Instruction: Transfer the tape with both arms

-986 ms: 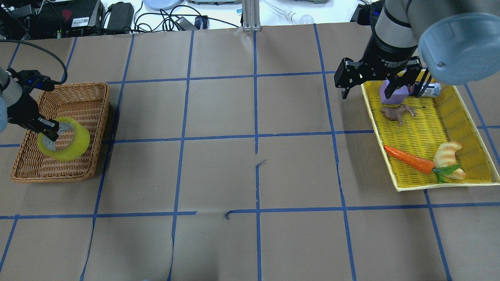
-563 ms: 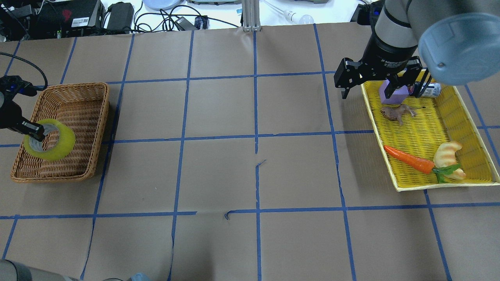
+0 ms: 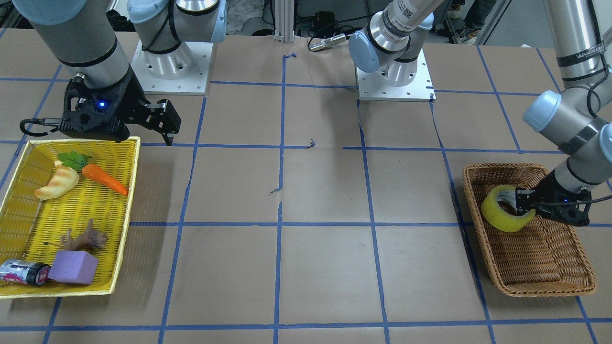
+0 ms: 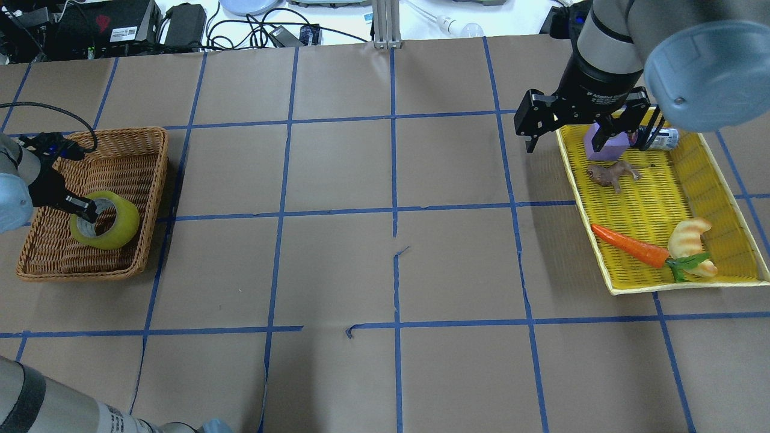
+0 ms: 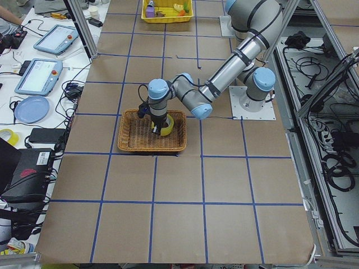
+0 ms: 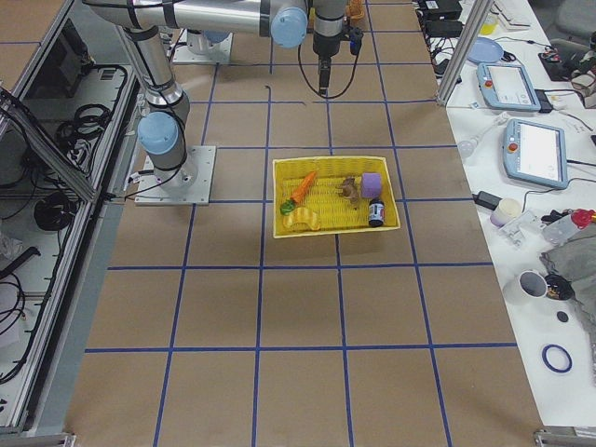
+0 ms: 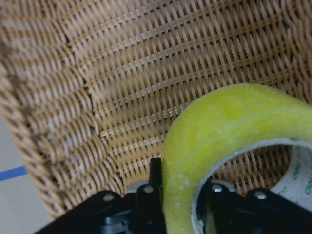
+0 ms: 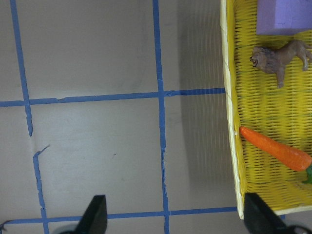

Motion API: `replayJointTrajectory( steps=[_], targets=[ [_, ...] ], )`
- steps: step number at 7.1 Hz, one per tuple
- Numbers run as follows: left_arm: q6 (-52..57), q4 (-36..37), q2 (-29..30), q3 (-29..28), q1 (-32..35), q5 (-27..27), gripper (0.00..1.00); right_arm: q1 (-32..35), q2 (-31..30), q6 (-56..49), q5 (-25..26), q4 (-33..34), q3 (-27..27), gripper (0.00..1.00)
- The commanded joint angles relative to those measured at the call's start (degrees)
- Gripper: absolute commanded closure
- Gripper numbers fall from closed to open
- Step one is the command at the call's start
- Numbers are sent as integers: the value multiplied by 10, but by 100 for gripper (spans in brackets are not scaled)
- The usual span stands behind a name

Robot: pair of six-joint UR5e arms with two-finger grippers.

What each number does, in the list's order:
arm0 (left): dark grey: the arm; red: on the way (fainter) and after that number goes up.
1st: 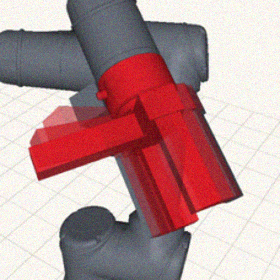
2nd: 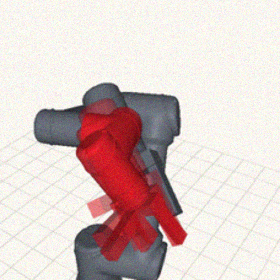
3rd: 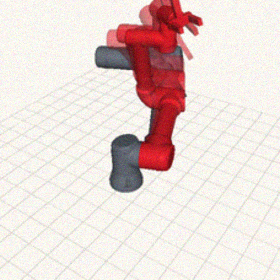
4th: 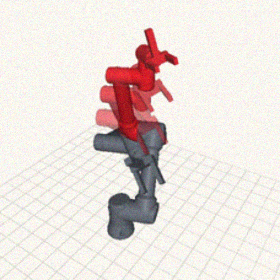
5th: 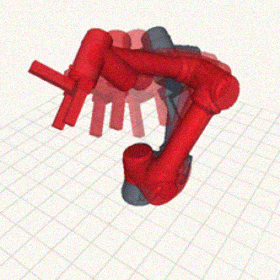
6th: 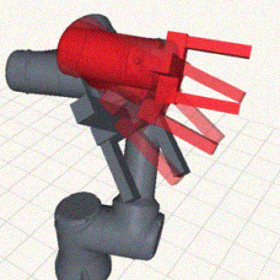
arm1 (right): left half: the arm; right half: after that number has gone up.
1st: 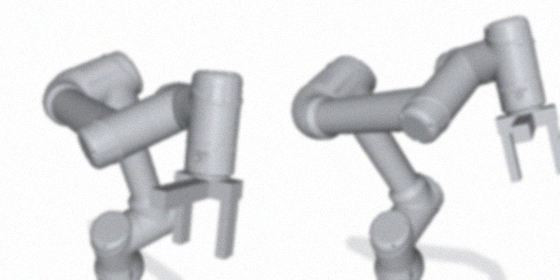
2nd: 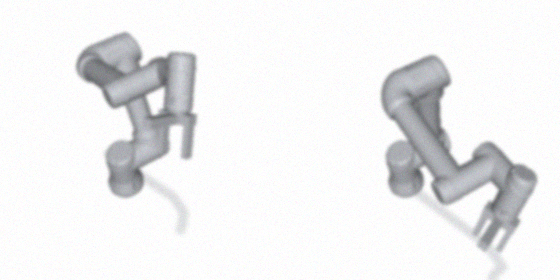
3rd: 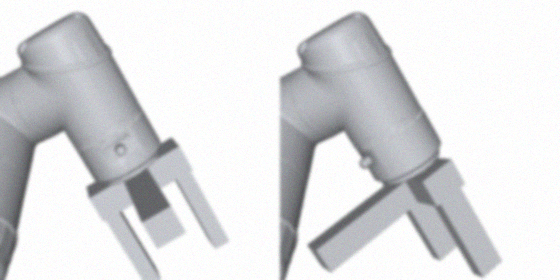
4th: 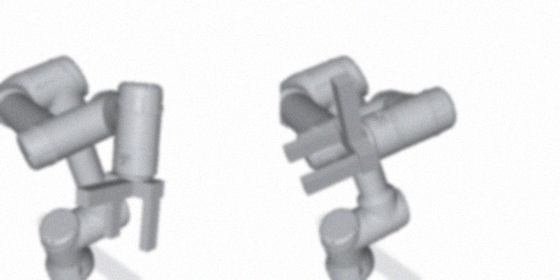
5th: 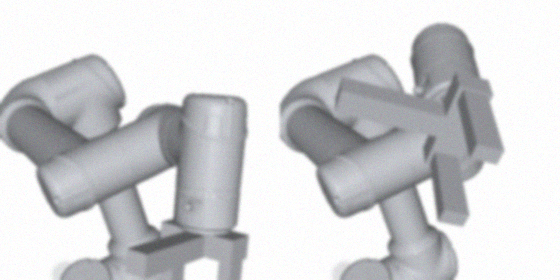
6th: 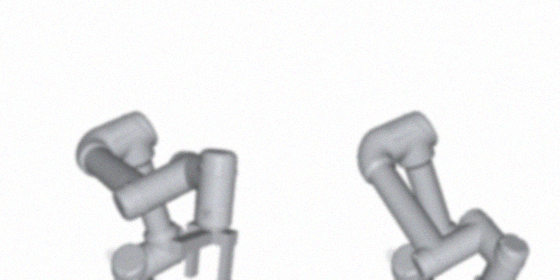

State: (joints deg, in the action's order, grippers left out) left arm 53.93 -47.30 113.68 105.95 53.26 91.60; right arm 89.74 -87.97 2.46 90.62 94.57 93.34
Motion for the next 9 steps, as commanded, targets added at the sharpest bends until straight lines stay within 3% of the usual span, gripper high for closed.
replayJointTrajectory(
  steps=[1, 2, 6, 9],
  targets=[
    [3, 37, 15, -4, 0, 0, 20, 0, 0, 0, 0, 0, 0, 0],
    [11, 47, 10, -11, -1, 4, 0, 0, 0, 0, 1, 0, 0, 0],
    [0, 21, -59, -35, 34, 1, 0, 0, 0, 0, 1, 0, 0, 0],
    [-184, -87, -128, -36, 122, 3, 0, 0, 1, -1, 5, 0, 0, 0]
  ],
)
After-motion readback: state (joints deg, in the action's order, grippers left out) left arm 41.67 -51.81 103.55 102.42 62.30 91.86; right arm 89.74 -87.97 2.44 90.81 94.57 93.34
